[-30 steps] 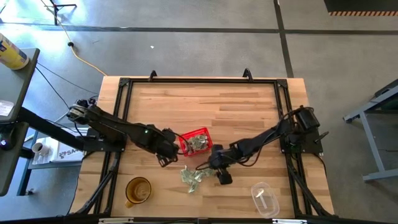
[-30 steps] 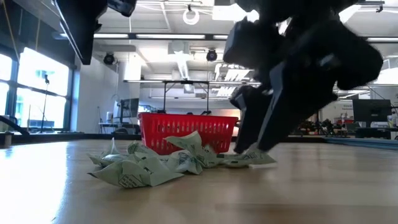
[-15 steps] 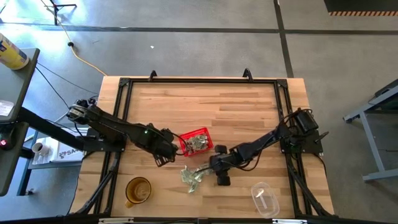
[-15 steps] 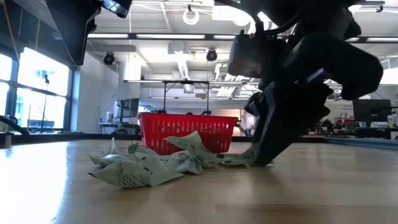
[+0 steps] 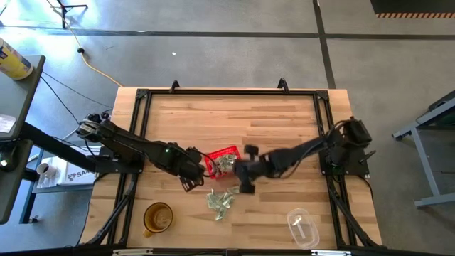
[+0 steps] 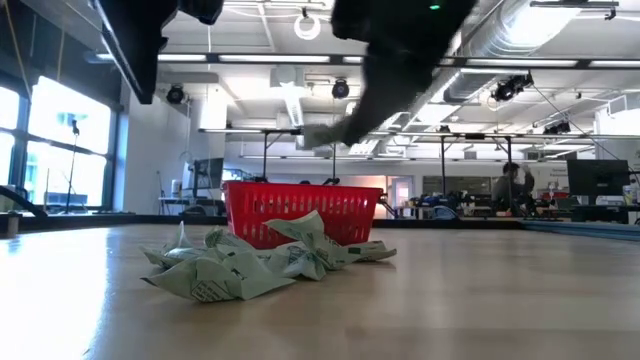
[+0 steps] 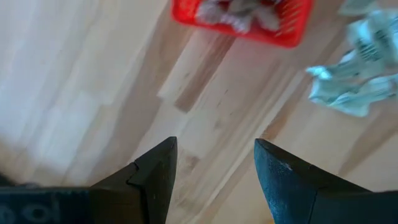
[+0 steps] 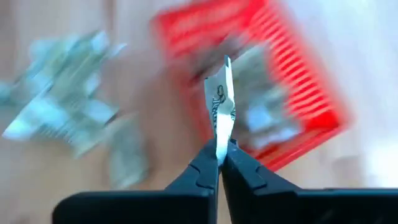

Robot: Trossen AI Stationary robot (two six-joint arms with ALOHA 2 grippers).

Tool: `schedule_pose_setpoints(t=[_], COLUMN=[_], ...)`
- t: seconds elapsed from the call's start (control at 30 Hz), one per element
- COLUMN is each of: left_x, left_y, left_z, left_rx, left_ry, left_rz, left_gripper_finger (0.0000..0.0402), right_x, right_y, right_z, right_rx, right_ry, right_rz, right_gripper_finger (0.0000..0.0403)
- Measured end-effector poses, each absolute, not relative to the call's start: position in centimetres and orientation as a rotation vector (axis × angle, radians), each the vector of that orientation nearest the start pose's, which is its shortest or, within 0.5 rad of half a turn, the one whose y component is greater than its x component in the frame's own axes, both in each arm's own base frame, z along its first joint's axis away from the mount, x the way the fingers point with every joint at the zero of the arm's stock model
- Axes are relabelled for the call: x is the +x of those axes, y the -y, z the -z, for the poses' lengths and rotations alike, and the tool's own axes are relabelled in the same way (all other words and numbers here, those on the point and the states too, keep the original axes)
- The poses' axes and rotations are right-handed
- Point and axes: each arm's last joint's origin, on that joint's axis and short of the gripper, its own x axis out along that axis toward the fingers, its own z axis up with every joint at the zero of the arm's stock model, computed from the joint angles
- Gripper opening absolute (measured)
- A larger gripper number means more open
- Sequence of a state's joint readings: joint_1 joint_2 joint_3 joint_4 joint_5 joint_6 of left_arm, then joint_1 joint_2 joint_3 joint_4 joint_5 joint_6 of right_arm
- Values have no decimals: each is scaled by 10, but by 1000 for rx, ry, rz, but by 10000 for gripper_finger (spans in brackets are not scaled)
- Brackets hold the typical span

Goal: Pick and place Stevia / Truvia into bins
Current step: Put the stevia packet into the orange basket, then adjust the stevia packets in the orange basket

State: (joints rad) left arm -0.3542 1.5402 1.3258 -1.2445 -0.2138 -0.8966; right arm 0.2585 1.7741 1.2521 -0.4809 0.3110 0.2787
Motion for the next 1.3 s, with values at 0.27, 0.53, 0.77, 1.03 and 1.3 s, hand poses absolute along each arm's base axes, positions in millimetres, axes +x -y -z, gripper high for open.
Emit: schedule_pose_setpoints(t=[0.27,0.53,0.77,1.03,1.3], left_x=[274,291,299,272,216], left_y=[97,94,77,81,85], left_z=[-267,-234,-234,-274,-297], left_rx=[-466,-698,-797,-794,-839], left_ry=[-1213,-1071,-986,-980,-931], left_rz=[-380,-280,-402,-562,-826], left_gripper_finger=[248,248,248,248,248], right_x=[378,361,346,369,402], right_y=[-21,-20,-39,-7,2], right_z=[-204,-206,-212,-213,-188], right_rx=[175,137,-47,87,116], right_ry=[-936,-1086,-1106,-923,-892], right_rz=[110,40,-46,-129,-197], right_gripper_finger=[70,215,228,18,13])
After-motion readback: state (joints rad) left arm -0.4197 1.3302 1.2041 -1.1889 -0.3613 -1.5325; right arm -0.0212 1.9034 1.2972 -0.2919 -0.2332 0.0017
